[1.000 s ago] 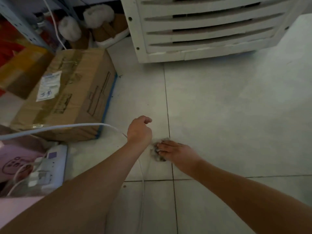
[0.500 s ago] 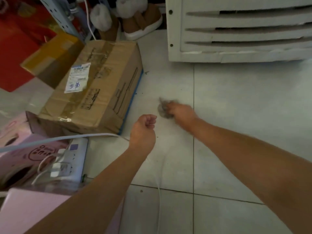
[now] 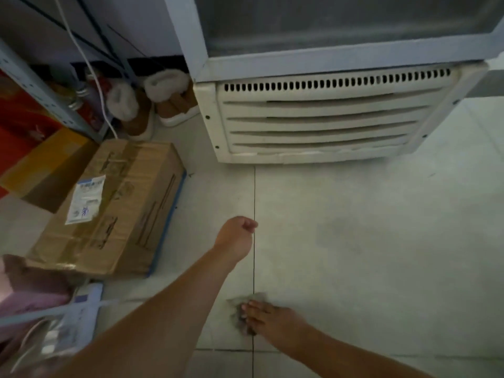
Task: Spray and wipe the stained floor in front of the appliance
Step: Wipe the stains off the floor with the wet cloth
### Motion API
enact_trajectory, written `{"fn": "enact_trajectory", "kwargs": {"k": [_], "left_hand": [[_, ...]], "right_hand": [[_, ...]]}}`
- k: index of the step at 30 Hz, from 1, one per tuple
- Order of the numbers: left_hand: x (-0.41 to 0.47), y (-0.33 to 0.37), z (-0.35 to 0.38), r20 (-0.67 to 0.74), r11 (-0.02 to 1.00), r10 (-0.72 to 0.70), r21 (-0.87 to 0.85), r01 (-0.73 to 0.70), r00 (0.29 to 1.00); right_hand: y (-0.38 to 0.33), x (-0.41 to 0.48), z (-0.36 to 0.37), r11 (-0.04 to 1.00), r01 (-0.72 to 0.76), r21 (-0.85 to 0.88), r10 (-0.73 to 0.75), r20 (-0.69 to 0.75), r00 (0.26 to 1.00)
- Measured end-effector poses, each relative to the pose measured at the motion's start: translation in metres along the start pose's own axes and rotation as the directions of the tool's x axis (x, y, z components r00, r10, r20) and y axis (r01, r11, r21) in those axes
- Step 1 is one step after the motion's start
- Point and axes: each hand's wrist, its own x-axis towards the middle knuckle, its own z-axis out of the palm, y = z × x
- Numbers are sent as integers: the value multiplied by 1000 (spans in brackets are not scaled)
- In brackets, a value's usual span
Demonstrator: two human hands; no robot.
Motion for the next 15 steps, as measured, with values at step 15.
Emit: {"fn": "enact_trajectory", "kwargs": {"k": [15], "left_hand": [[81,8,23,-435,980,145,186,-68,889]], "right_hand": [[172,230,-132,856,-268,442,407,-259,876]]}}
